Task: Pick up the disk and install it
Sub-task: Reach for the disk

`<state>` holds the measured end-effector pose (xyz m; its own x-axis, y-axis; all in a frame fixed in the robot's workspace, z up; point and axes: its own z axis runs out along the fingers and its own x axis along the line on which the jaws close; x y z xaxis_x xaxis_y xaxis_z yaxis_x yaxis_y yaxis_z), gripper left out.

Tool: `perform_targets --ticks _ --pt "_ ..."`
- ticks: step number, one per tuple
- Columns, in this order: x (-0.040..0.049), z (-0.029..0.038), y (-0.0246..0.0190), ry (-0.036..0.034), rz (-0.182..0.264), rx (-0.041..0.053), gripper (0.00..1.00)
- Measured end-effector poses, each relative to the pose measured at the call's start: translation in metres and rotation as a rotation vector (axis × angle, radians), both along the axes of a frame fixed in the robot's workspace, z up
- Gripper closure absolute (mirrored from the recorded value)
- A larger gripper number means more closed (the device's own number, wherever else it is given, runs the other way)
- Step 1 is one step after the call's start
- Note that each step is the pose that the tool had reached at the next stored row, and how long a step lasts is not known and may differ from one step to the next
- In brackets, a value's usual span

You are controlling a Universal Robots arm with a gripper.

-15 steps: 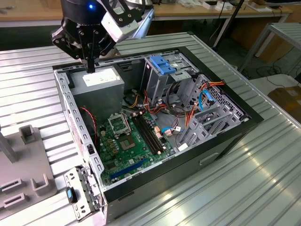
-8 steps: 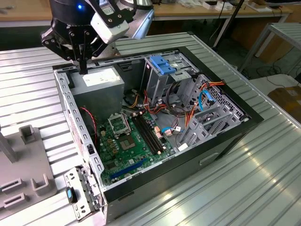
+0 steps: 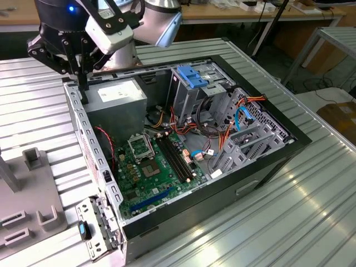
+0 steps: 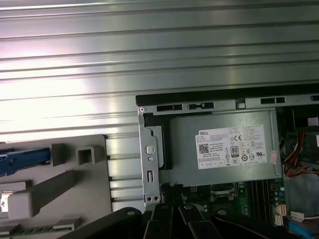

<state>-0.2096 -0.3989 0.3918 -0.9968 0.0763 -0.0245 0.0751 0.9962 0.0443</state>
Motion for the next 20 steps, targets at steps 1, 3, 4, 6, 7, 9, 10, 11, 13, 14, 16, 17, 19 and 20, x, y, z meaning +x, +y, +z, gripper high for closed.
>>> perform_targets --ticks 1,3,4,6,7,9,10,11,13,14,16,17,19,20 --pt "-0.0017 -0.0001 0.0000 0.0000 0.000 0.0000 0.89" --pt "-0.0061 -0.0003 0.0000 0.0000 0.000 0.0000 0.89" --pt "-0.0079 -0.0003 0.0000 0.0000 0.000 0.0000 0.89" --pt "-0.0122 -0.0005 0.0000 0.0000 0.000 -0.0001 0.89" --pt "-0.0142 -0.0006 0.0000 0.0000 0.000 -0.0001 0.89" --pt "-0.0180 -0.0008 0.0000 0.0000 0.000 -0.0001 0.89" --pt "-0.0207 -0.0010 0.0000 0.0000 0.000 -0.0002 0.89" --pt "-0.0224 -0.0011 0.0000 0.0000 0.000 -0.0002 0.89" --pt "-0.0262 -0.0012 0.0000 0.0000 0.000 -0.0001 0.89" --pt "-0.0301 -0.0014 0.0000 0.0000 0.000 -0.0002 0.89" --pt "-0.0360 -0.0016 0.0000 0.0000 0.000 -0.0002 0.89" --pt "-0.0377 -0.0016 0.0000 0.0000 0.000 -0.0002 0.89" --pt "-0.0434 -0.0017 0.0000 -0.0001 0.000 -0.0001 0.89" --pt "-0.0452 -0.0017 0.0000 0.0000 0.000 -0.0002 0.89"
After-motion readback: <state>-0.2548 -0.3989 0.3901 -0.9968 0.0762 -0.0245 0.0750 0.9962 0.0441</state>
